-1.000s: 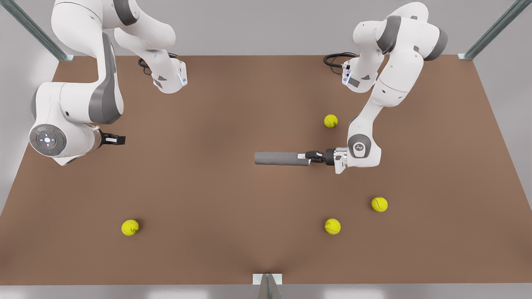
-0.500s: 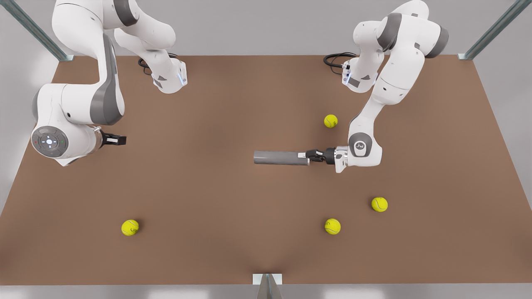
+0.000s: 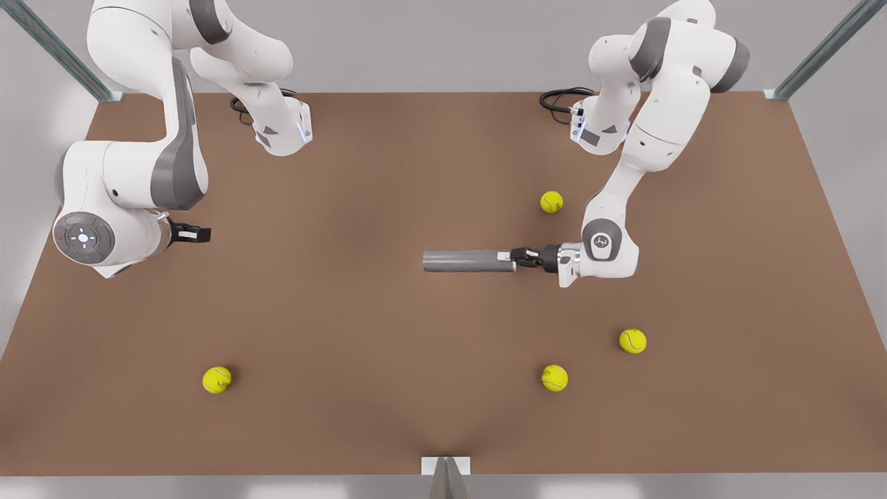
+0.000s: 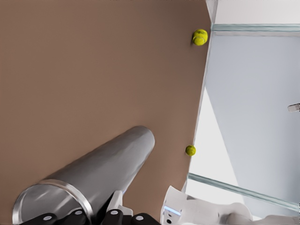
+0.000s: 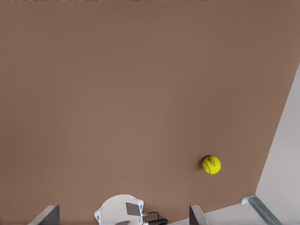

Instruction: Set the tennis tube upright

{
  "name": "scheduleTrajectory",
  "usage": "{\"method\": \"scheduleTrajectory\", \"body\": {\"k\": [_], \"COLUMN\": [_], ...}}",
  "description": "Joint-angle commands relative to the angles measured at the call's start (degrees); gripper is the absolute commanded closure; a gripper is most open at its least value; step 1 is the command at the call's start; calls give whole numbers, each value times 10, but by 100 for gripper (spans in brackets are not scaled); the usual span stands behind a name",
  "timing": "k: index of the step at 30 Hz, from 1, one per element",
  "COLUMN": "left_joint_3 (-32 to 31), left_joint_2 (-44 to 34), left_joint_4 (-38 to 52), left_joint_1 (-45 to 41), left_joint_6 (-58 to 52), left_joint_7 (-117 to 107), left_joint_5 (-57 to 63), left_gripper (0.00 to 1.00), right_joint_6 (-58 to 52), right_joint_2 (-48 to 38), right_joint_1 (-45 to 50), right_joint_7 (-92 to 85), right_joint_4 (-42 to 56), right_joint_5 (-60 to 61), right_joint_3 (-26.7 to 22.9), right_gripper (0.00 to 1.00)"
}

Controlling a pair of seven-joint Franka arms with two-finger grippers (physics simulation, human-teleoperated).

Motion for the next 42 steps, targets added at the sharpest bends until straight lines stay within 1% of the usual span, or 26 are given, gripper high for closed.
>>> {"method": "scheduleTrajectory", "body": {"k": [1,10,11,20,31,33,36,42], "left_joint_3": [0,0,0,0,0,2,18,33], "left_joint_2": [0,-25,-25,-45,-82,-86,-105,-121], "left_joint_4": [0,-15,-15,-23,-25,-25,-22,-19], "left_joint_1": [0,0,0,-1,0,0,1,2], "left_joint_6": [0,0,0,0,-5,-5,-4,-4], "left_joint_7": [0,-12,-12,-13,-42,-43,-63,-73], "left_joint_5": [-1,-1,-1,0,41,43,86,99], "left_gripper": [73,73,75,78,79,79,79,79], "right_joint_6": [0,-3,-4,-16,-24,-25,-28,-28], "right_joint_2": [0,3,2,2,13,15,15,15], "right_joint_1": [0,-1,-1,4,10,10,10,10], "right_joint_7": [0,-2,-2,-3,-1,-1,-1,-1], "right_joint_4": [0,3,3,5,-3,0,0,0], "right_joint_5": [0,7,7,-9,-11,-10,-11,-12], "right_joint_3": [0,0,0,-4,-1,-1,-1,-1], "right_gripper": [0,0,0,0,0,0,0,0]}}
